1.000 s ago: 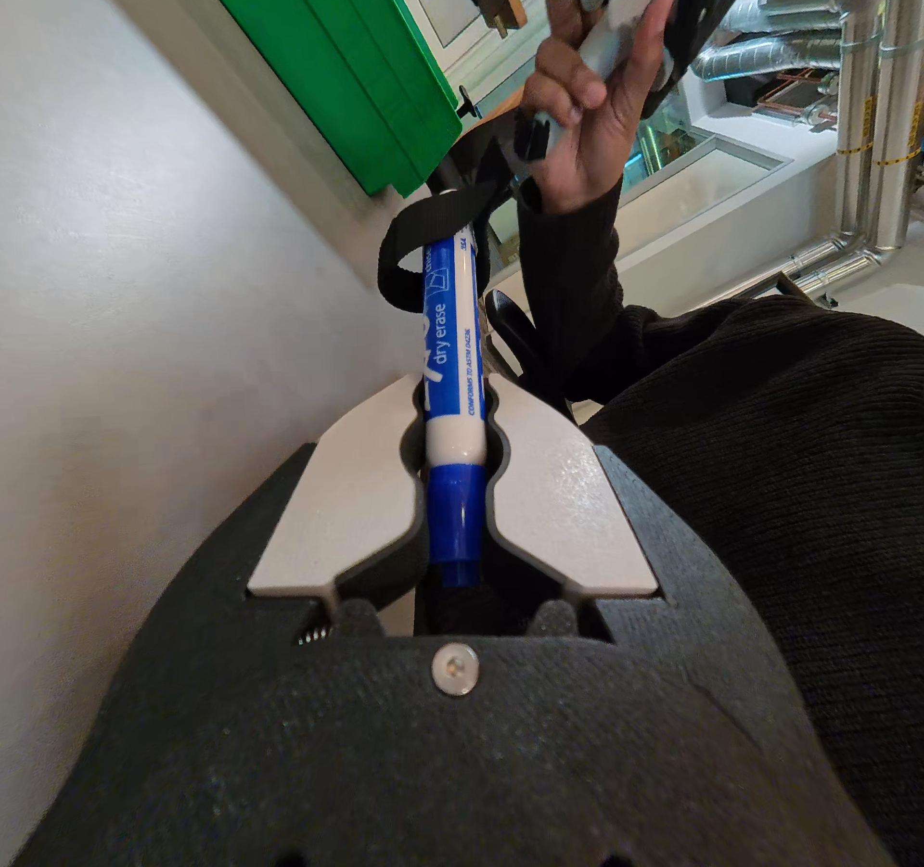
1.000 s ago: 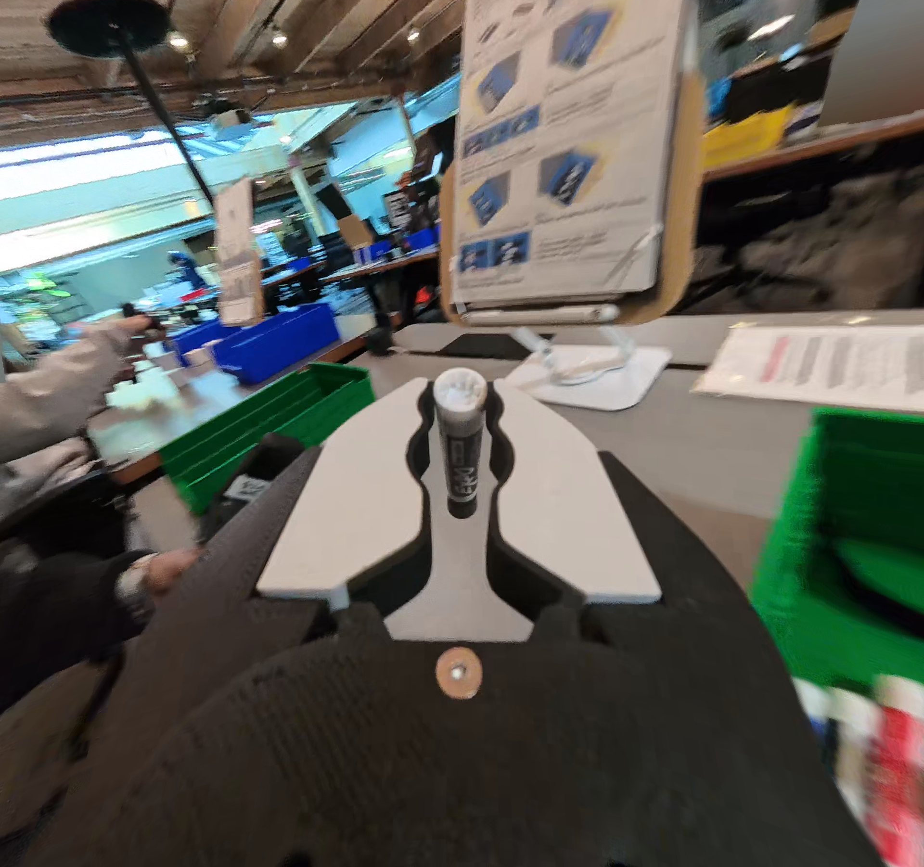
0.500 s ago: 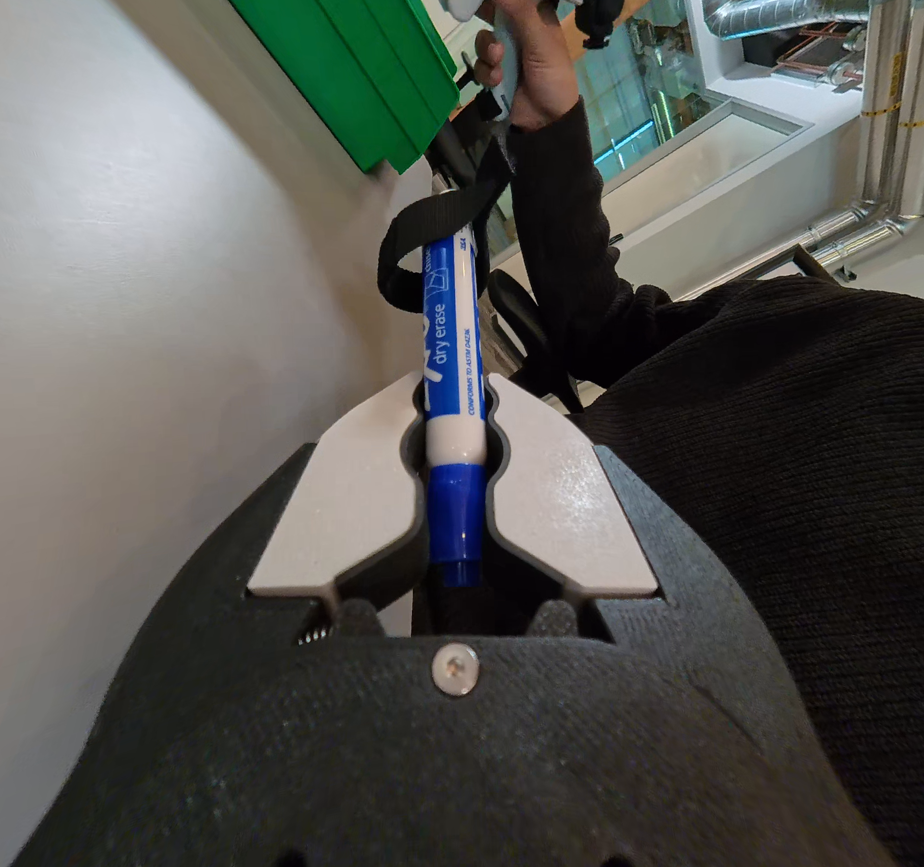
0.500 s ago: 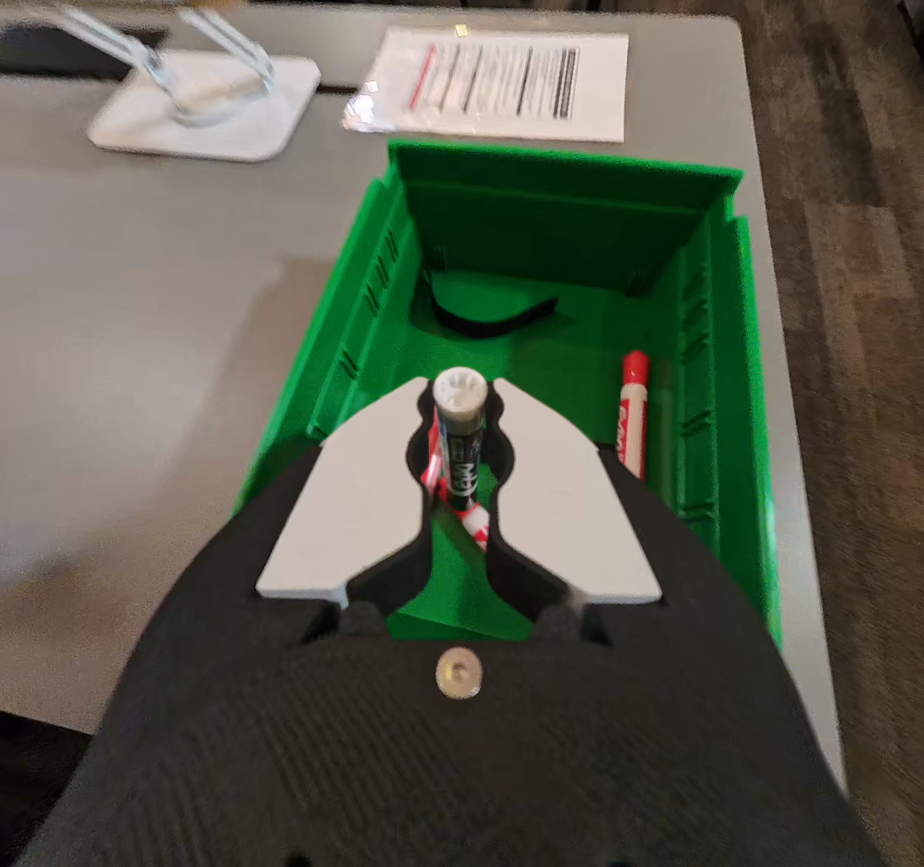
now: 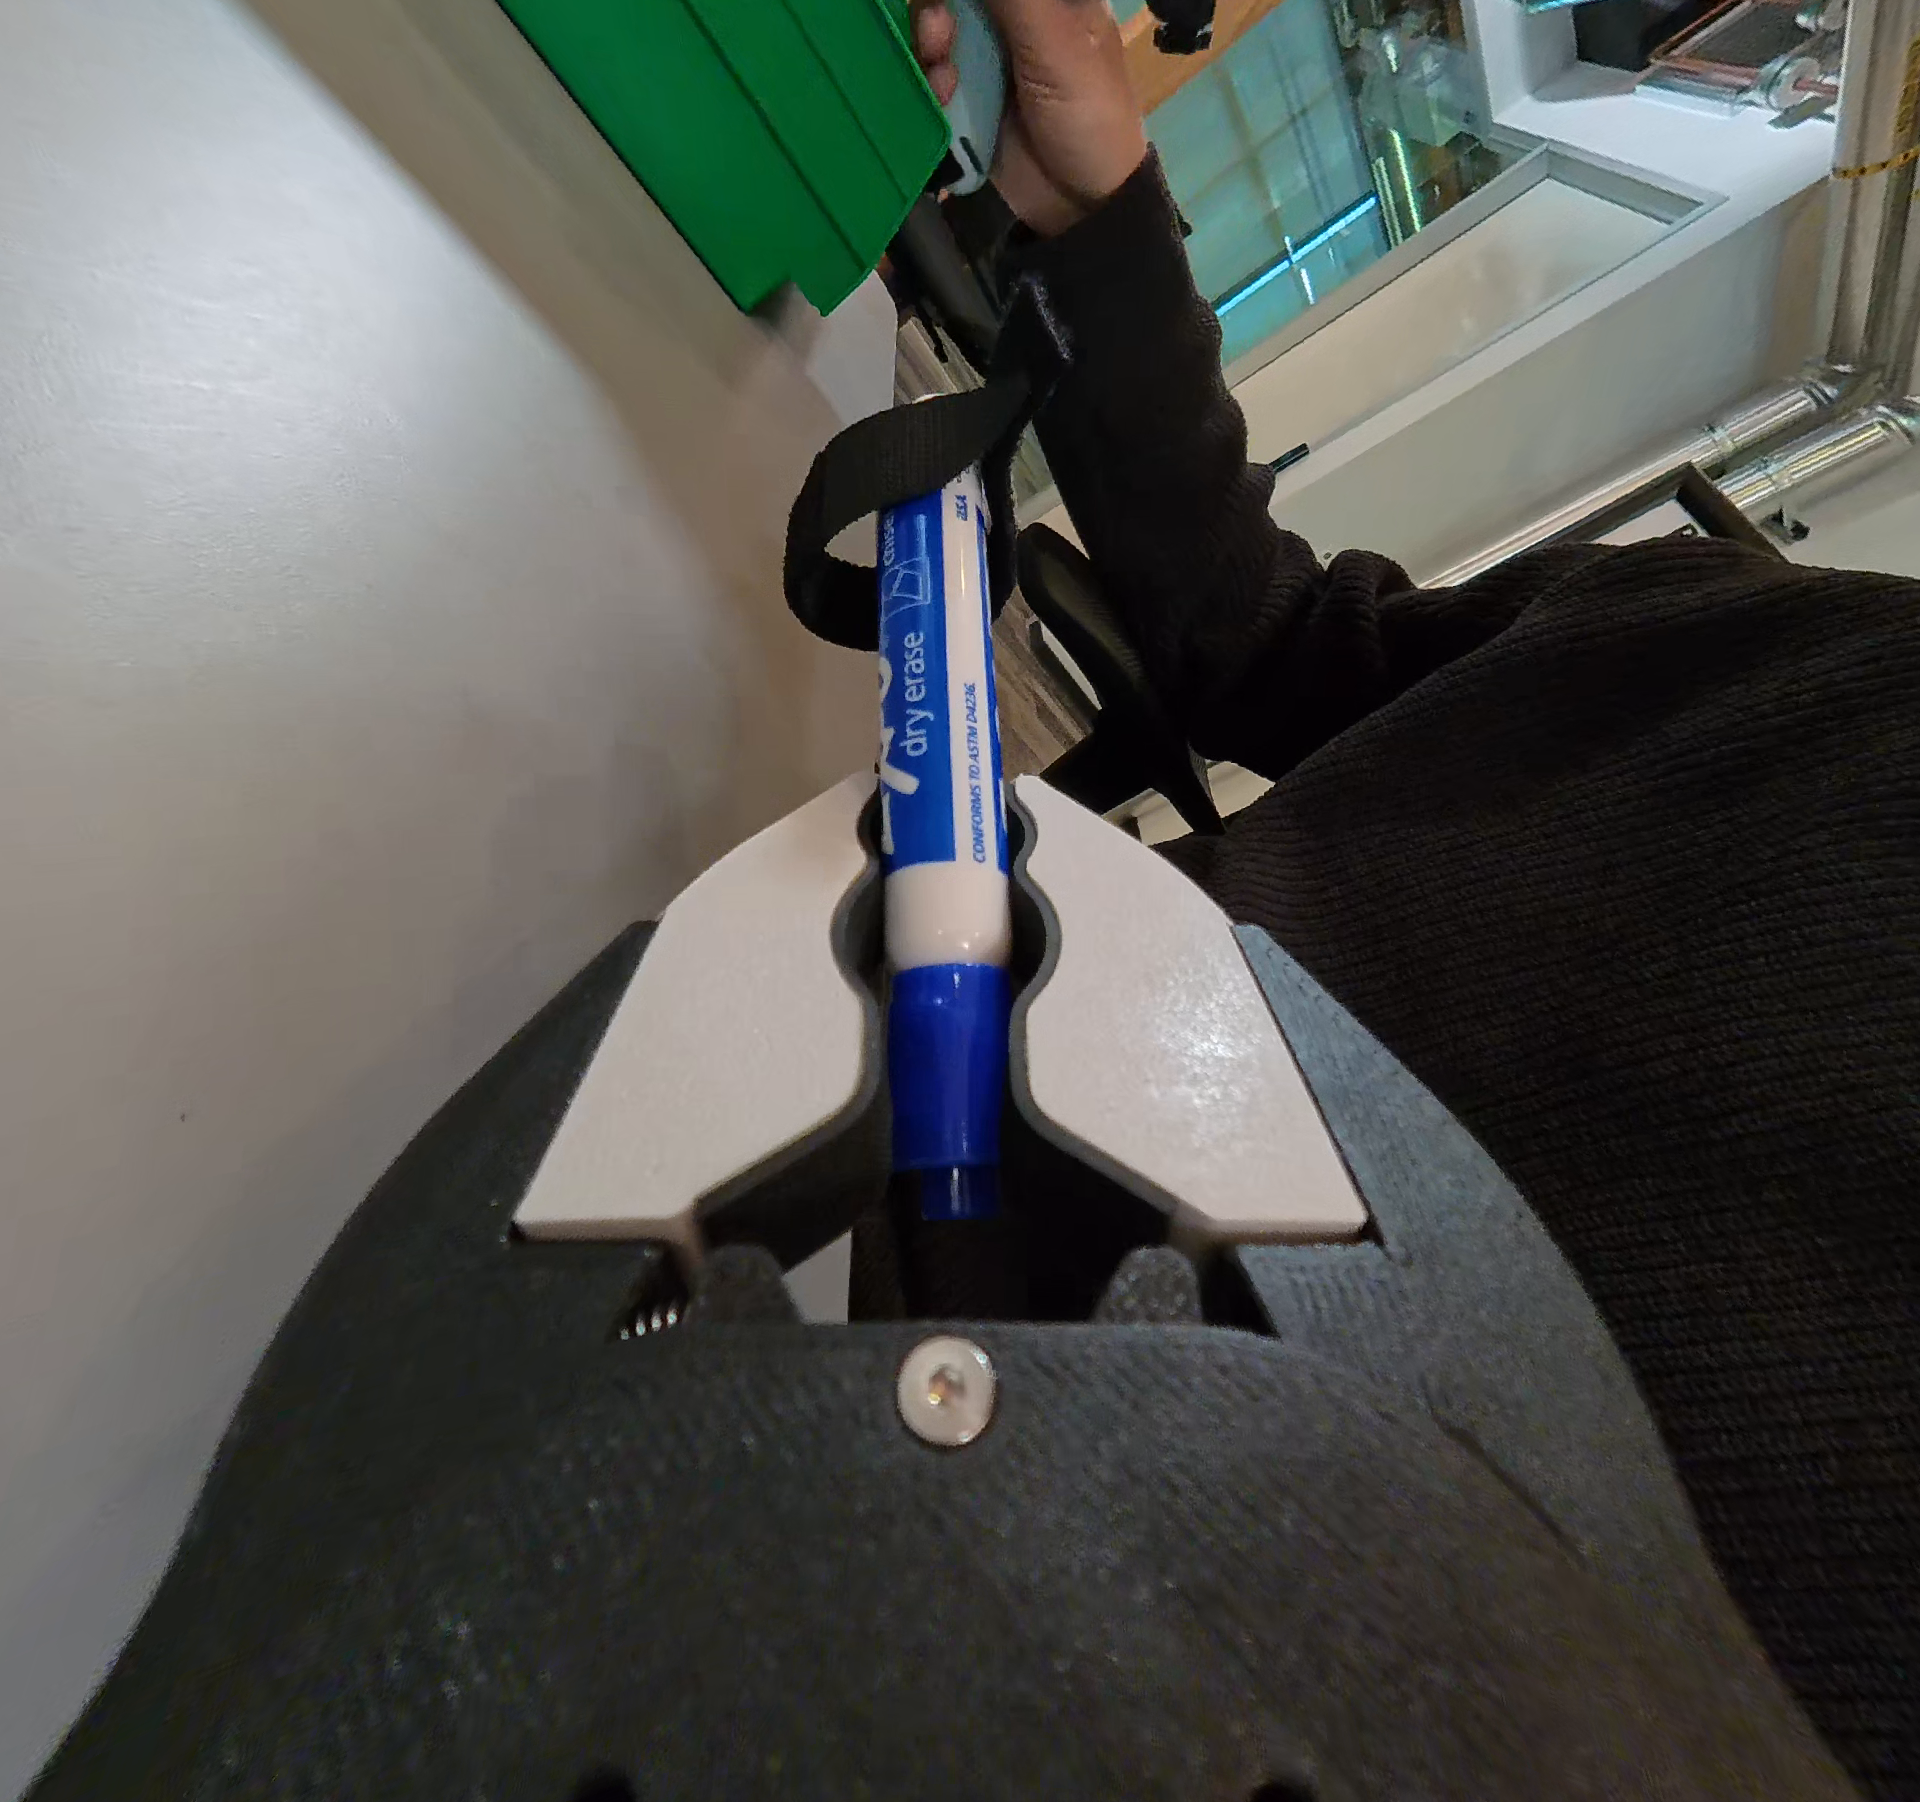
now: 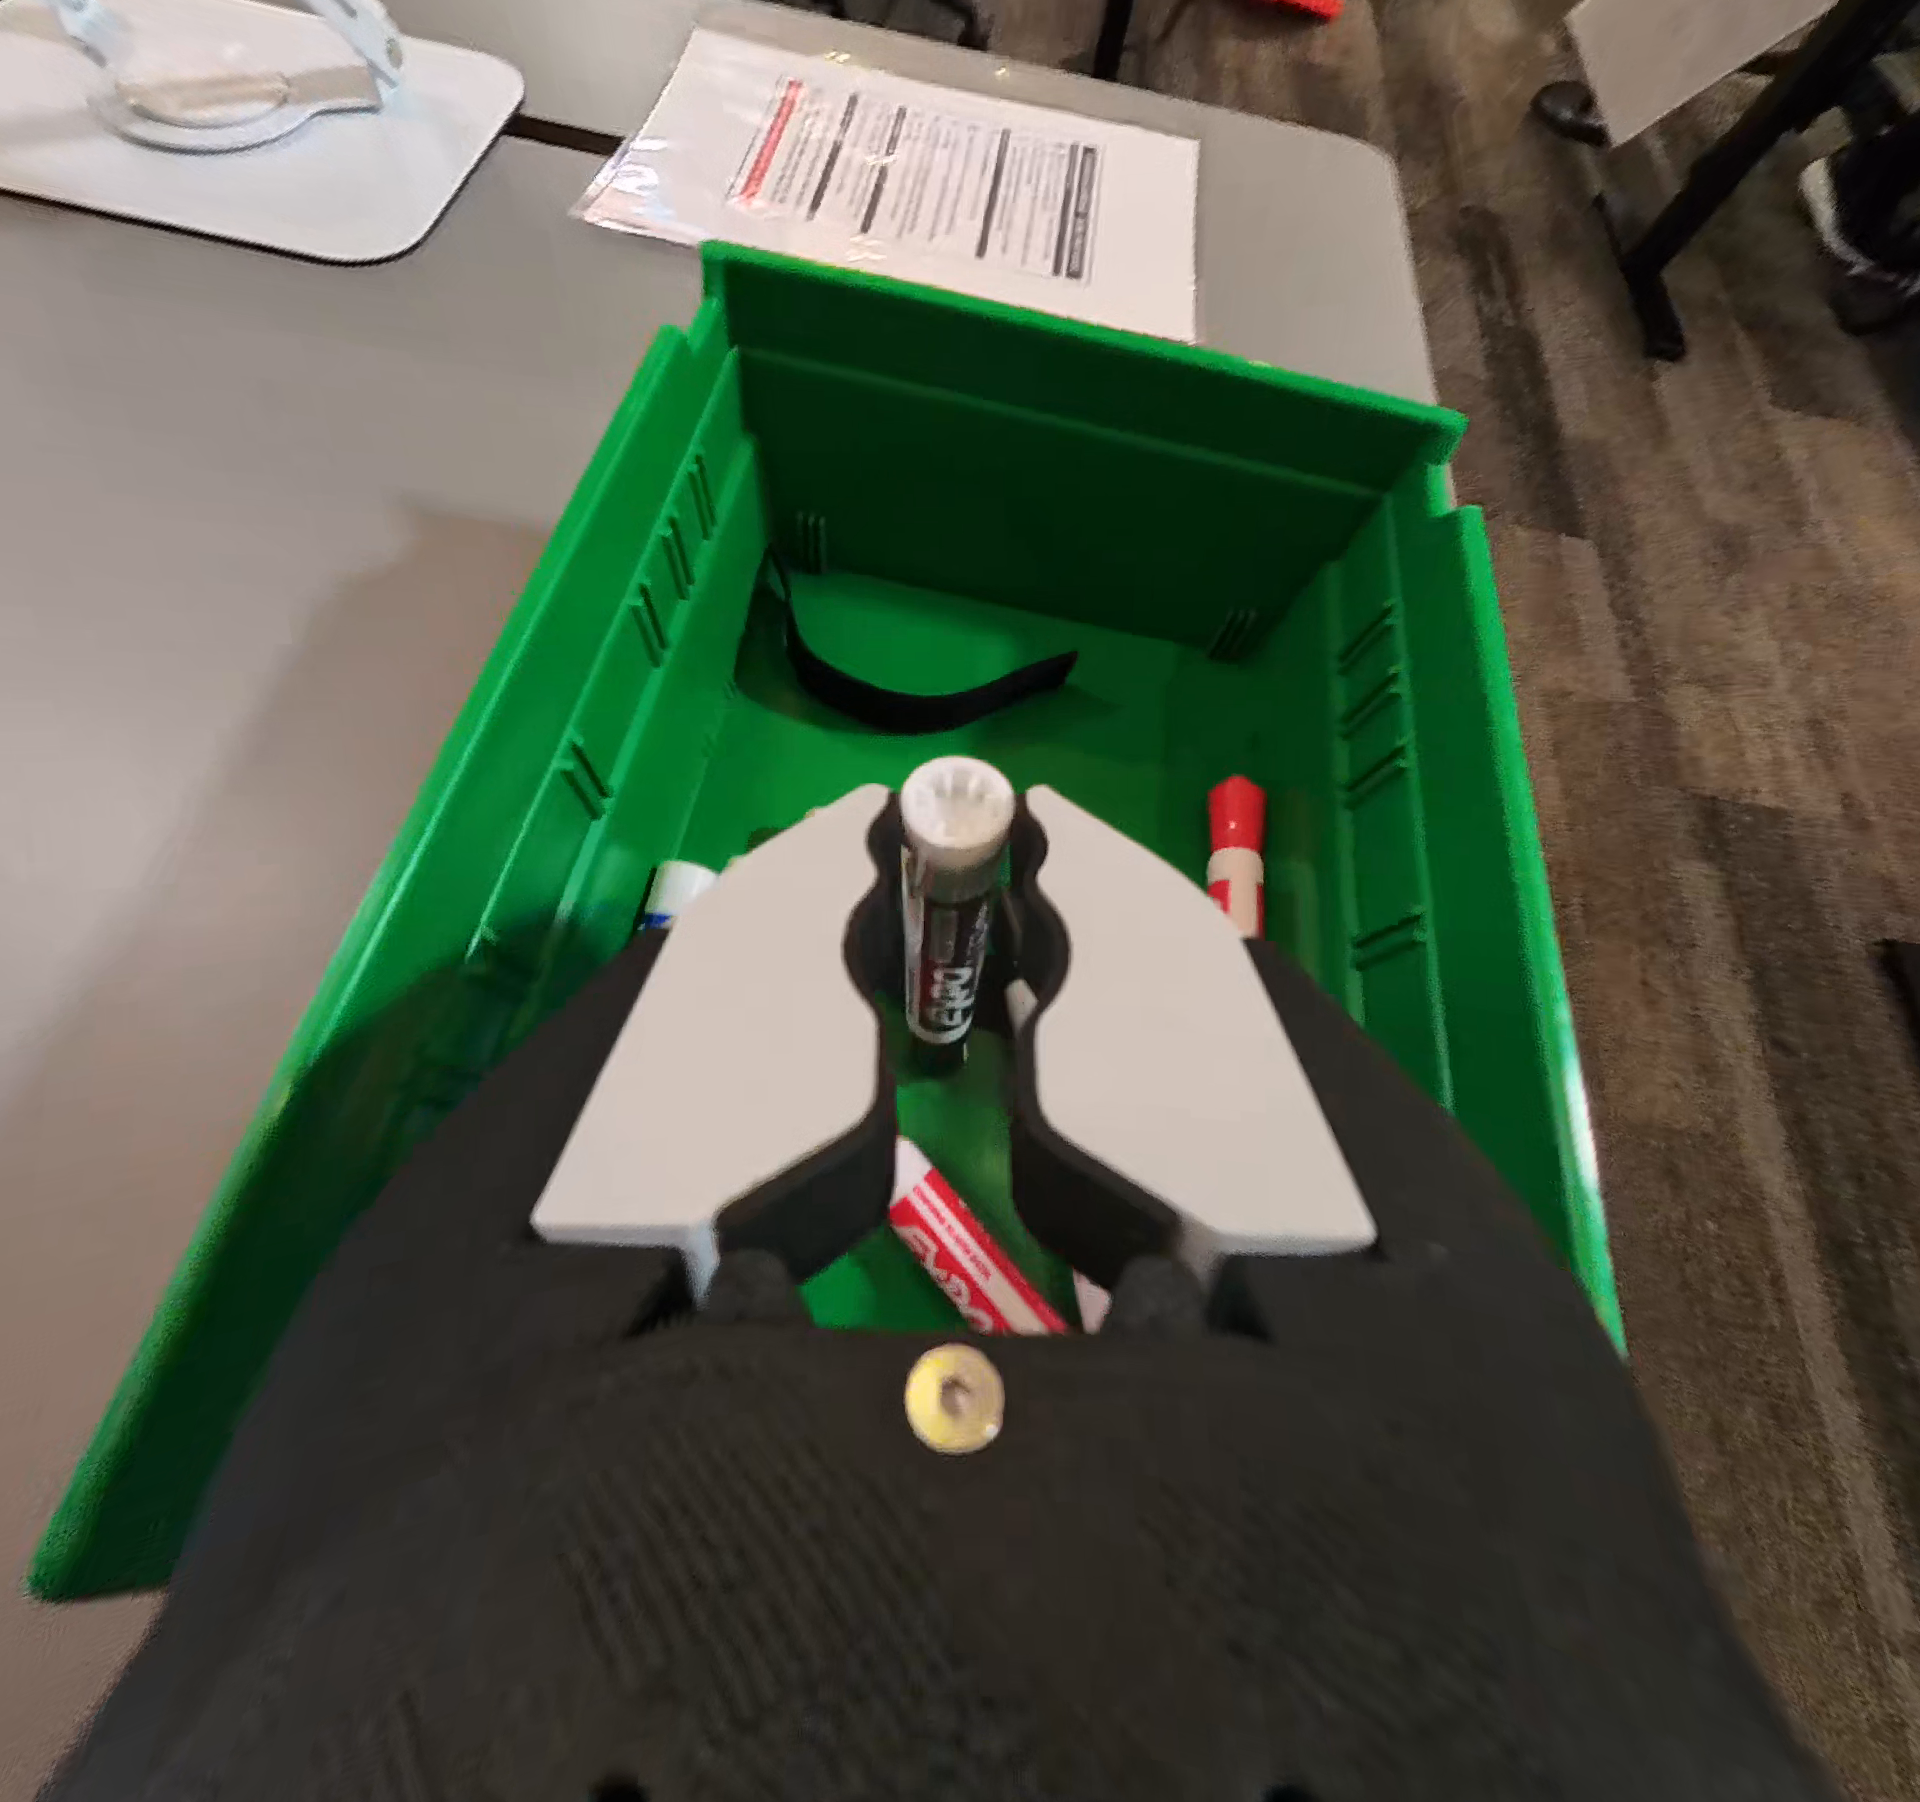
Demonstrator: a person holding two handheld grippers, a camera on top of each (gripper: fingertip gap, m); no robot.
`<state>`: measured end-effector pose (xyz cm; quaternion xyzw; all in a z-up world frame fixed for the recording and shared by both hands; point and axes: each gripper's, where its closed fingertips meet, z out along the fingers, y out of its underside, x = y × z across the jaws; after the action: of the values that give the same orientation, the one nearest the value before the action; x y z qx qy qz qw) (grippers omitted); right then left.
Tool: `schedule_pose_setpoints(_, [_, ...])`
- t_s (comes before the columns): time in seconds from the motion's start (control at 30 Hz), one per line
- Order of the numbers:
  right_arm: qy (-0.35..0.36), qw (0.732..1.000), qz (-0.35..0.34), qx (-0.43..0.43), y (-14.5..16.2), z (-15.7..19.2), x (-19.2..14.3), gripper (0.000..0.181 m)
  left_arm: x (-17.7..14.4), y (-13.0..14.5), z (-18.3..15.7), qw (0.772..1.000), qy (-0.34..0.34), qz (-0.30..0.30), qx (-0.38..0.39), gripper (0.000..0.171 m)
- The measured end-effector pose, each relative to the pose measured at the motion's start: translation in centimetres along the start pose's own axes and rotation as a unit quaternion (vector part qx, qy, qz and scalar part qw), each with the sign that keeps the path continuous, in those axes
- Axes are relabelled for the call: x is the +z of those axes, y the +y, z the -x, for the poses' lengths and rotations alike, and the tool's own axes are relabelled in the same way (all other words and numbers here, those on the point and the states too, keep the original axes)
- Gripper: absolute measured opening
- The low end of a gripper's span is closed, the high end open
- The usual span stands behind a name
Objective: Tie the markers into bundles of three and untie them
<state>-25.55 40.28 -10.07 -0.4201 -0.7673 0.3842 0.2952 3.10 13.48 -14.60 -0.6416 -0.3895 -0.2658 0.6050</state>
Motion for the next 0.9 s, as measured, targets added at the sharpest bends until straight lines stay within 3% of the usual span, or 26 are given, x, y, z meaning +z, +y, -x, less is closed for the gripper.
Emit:
schedule_pose_setpoints(0.17, [0.058,0.998,-0.032,-0.025,-1.4,-1.1,-0.3,0.019,0.0,0.0,0.0,1.000,0.001,0.001,0.000,0.019])
schedule_pose_setpoints(0.3, [0.071,0.997,-0.016,-0.025,-1.2,-1.6,0.1,0.016,0.1,0.1,0.1,1.000,0.002,0.003,-0.005,0.019])
schedule_pose_setpoints(0.47, [0.024,0.999,-0.031,0.024,-2.0,-0.9,-1.1,0.025,0.1,0.1,-0.2,1.000,-0.003,0.004,0.006,0.019])
schedule_pose_setpoints(0.6, [-0.145,0.984,-0.073,0.067,-4.3,4.4,-3.6,0.043,0.1,-0.1,0.1,1.000,-0.010,0.001,0.008,0.019])
schedule_pose_setpoints(0.77, [-0.350,0.922,-0.137,0.092,-7.7,13.4,-8.2,0.049,0.0,-0.2,0.6,0.999,-0.040,0.000,0.029,0.019])
schedule_pose_setpoints(0.9, [-0.463,0.873,-0.130,0.085,-7.2,21.7,-10.1,0.048,-0.1,-0.3,1.1,0.994,-0.083,0.005,0.071,0.019])
